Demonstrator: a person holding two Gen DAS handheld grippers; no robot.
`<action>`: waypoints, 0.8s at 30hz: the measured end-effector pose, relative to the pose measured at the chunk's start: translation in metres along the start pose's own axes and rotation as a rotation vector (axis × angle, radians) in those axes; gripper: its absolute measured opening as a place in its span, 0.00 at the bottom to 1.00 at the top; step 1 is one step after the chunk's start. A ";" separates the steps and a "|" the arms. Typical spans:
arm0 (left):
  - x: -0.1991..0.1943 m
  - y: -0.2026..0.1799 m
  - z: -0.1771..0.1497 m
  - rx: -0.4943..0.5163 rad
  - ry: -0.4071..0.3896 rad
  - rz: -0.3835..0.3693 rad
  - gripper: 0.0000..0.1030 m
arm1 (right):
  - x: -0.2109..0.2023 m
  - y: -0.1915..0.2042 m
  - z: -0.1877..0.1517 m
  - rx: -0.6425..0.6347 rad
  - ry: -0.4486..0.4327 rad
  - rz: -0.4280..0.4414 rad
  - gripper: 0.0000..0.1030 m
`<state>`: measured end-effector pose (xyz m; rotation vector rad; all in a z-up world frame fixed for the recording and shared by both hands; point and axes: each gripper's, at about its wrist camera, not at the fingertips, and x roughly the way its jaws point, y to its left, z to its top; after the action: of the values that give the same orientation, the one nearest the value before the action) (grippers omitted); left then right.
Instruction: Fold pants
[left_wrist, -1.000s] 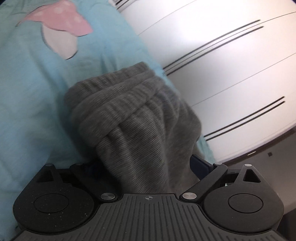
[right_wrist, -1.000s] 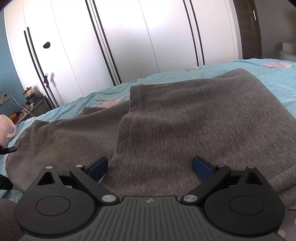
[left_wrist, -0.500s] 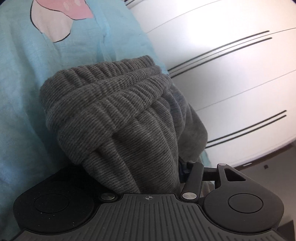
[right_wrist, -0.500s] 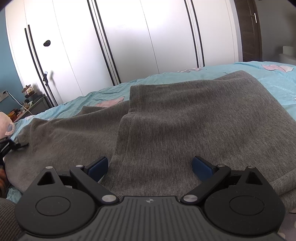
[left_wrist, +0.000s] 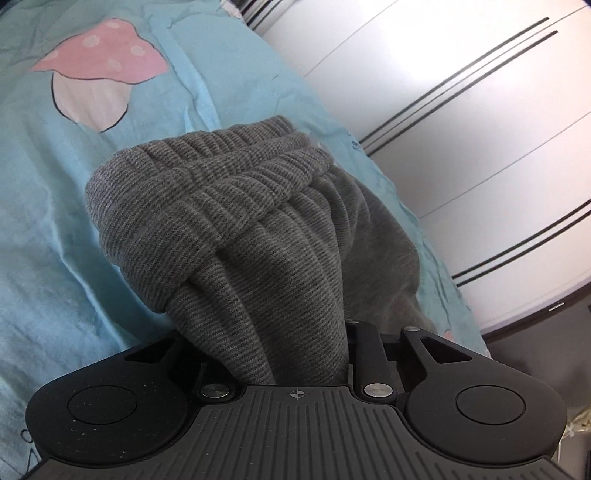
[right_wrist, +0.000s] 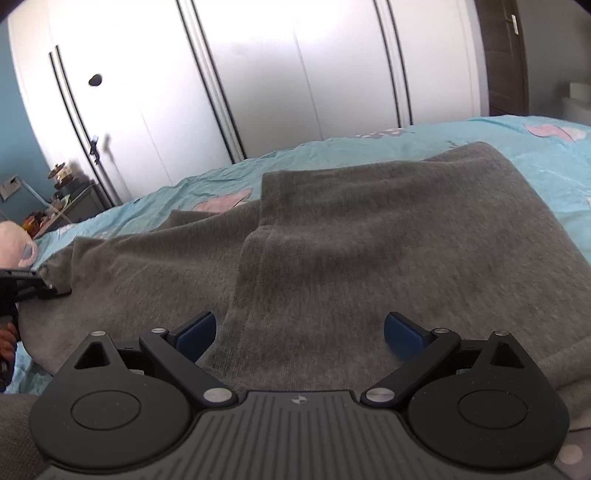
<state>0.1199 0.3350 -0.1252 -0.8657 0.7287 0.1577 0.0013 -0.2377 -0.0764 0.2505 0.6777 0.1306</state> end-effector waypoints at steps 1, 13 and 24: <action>-0.001 -0.004 0.000 0.006 0.000 0.005 0.21 | -0.003 -0.002 0.001 0.014 -0.007 -0.002 0.95; -0.060 -0.068 -0.002 0.147 -0.084 0.004 0.17 | -0.042 -0.026 0.028 0.141 -0.143 -0.010 0.95; -0.107 -0.239 -0.088 0.513 -0.117 -0.213 0.17 | -0.102 -0.093 0.050 0.397 -0.305 0.053 0.95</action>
<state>0.0914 0.1301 0.0581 -0.4330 0.5272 -0.1636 -0.0427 -0.3570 -0.0028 0.6567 0.3877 0.0054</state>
